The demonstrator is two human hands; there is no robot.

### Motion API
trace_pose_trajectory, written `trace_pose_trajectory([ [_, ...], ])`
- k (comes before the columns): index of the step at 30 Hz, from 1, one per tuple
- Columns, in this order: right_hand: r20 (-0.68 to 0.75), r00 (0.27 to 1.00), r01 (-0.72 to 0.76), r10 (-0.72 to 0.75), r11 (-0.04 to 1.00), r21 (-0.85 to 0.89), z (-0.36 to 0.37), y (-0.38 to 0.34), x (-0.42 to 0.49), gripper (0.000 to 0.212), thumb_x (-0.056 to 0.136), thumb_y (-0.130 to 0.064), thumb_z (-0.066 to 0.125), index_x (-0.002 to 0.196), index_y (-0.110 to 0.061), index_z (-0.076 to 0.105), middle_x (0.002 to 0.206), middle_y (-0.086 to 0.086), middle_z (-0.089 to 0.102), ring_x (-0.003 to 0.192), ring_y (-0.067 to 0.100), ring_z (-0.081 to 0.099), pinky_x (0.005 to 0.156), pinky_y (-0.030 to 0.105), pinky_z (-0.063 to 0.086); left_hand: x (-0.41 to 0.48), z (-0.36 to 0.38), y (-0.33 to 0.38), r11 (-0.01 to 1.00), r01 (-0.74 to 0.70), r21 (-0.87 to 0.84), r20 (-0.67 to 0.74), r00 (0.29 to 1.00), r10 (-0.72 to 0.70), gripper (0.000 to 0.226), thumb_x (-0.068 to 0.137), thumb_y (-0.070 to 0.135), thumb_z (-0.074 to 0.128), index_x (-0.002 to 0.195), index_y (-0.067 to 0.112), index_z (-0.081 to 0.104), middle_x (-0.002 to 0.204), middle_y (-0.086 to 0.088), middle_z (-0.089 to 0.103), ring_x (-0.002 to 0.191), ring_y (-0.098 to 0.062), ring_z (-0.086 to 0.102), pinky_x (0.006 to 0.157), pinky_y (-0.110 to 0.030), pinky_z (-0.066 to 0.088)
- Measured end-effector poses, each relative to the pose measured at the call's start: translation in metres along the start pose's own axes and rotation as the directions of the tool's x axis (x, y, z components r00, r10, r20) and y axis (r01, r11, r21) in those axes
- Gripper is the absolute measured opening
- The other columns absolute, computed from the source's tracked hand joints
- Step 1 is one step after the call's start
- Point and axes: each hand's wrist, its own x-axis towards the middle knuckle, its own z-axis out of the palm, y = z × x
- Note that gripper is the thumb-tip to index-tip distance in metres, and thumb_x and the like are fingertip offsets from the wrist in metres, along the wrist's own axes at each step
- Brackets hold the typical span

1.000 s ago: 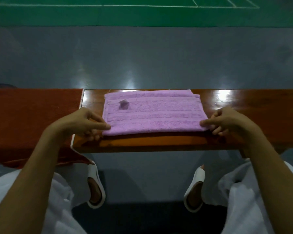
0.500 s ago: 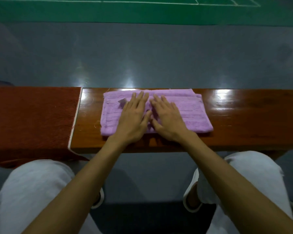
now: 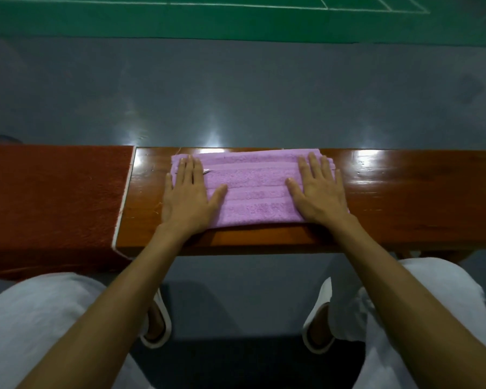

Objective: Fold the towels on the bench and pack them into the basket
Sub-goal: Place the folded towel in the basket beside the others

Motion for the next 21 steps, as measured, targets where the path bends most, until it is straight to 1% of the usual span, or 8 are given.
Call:
trace_pose_trajectory([
  [6, 0.009, 1.0, 0.02, -0.02, 1.0, 0.012, 0.004, 0.003, -0.01, 0.083, 0.095, -0.072, 0.002, 0.164, -0.026, -0.003, 0.171, 0.003, -0.011, 0.157, 0.027, -0.012, 0.127, 0.055, 0.002, -0.016, -0.005, 0.003, 1.0, 0.006, -0.021, -0.009, 1.0, -0.006, 0.095, 0.095, 0.077, 0.01, 0.164, 0.013, -0.004, 0.172, -0.006, -0.008, 0.158, -0.021, -0.009, 0.127, -0.049, 0.001],
  [10, 0.019, 1.0, 0.015, -0.015, 1.0, 0.012, 0.0, 0.002, -0.011, 0.084, 0.094, -0.073, 0.002, 0.164, -0.026, -0.002, 0.171, 0.003, -0.01, 0.157, 0.027, -0.012, 0.127, 0.056, 0.002, -0.016, -0.003, 0.003, 0.999, -0.005, -0.038, -0.018, 1.0, 0.005, 0.095, 0.095, 0.078, 0.012, 0.165, 0.015, -0.003, 0.172, -0.005, -0.007, 0.158, -0.021, -0.008, 0.126, -0.05, 0.001],
  [12, 0.024, 1.0, 0.011, -0.012, 1.0, 0.016, -0.003, 0.001, -0.011, 0.082, 0.098, -0.071, 0.008, 0.164, -0.024, 0.0, 0.171, 0.004, -0.007, 0.157, 0.028, -0.01, 0.126, 0.056, 0.003, -0.015, -0.001, 0.002, 0.999, -0.013, -0.053, -0.039, 0.999, 0.011, 0.093, 0.096, 0.077, 0.017, 0.165, 0.016, 0.003, 0.173, -0.005, 0.0, 0.159, -0.022, -0.003, 0.126, -0.05, 0.004],
  [14, 0.032, 0.999, 0.007, -0.008, 0.999, 0.038, -0.007, 0.0, -0.01, 0.078, 0.102, -0.067, 0.019, 0.164, -0.023, 0.004, 0.172, 0.004, -0.003, 0.158, 0.029, -0.006, 0.126, 0.056, 0.004, -0.014, -0.001, 0.001, 0.994, -0.039, -0.106, -0.1, 0.995, 0.029, 0.085, 0.099, 0.072, 0.032, 0.163, 0.016, 0.02, 0.17, -0.006, 0.019, 0.157, -0.026, 0.015, 0.125, -0.052, 0.011],
  [16, -0.012, 1.0, -0.001, 0.003, 0.991, 0.133, -0.01, 0.0, -0.009, 0.076, 0.103, -0.059, 0.034, 0.164, -0.02, 0.01, 0.172, 0.005, 0.006, 0.158, 0.03, 0.003, 0.126, 0.055, 0.01, -0.014, -0.003, 0.0, 0.979, -0.096, -0.181, -0.193, 0.979, 0.06, 0.068, 0.098, 0.061, 0.051, 0.15, 0.019, 0.042, 0.155, -0.006, 0.045, 0.144, -0.026, 0.04, 0.122, -0.054, 0.021],
  [17, -0.049, 0.999, -0.005, 0.015, 0.982, 0.19, -0.012, 0.001, -0.008, 0.074, 0.104, -0.053, 0.041, 0.163, -0.018, 0.015, 0.171, 0.006, 0.012, 0.157, 0.031, 0.011, 0.126, 0.055, 0.015, -0.014, -0.004, 0.0, 0.971, -0.127, -0.204, -0.24, 0.968, 0.076, 0.059, 0.096, 0.056, 0.057, 0.142, 0.02, 0.048, 0.146, -0.005, 0.053, 0.136, -0.026, 0.048, 0.12, -0.053, 0.026],
  [19, -0.144, 0.988, -0.016, 0.058, 0.962, 0.271, -0.016, 0.004, -0.009, 0.069, 0.1, -0.04, 0.054, 0.158, -0.013, 0.028, 0.163, 0.011, 0.031, 0.147, 0.033, 0.032, 0.119, 0.052, 0.033, -0.015, -0.007, 0.003, 0.96, -0.177, -0.216, -0.286, 0.952, 0.111, 0.052, 0.095, 0.049, 0.064, 0.136, 0.019, 0.053, 0.138, -0.006, 0.058, 0.128, -0.026, 0.053, 0.117, -0.05, 0.034],
  [21, -0.232, 0.961, -0.075, 0.153, 0.947, 0.313, -0.022, 0.008, -0.009, 0.061, 0.094, -0.033, 0.062, 0.147, -0.009, 0.042, 0.146, 0.015, 0.047, 0.13, 0.033, 0.047, 0.106, 0.048, 0.046, -0.019, -0.008, 0.007, 0.955, -0.206, -0.214, -0.267, 0.953, 0.146, 0.055, 0.095, 0.046, 0.066, 0.138, 0.016, 0.053, 0.14, -0.008, 0.056, 0.129, -0.027, 0.052, 0.114, -0.046, 0.037],
])
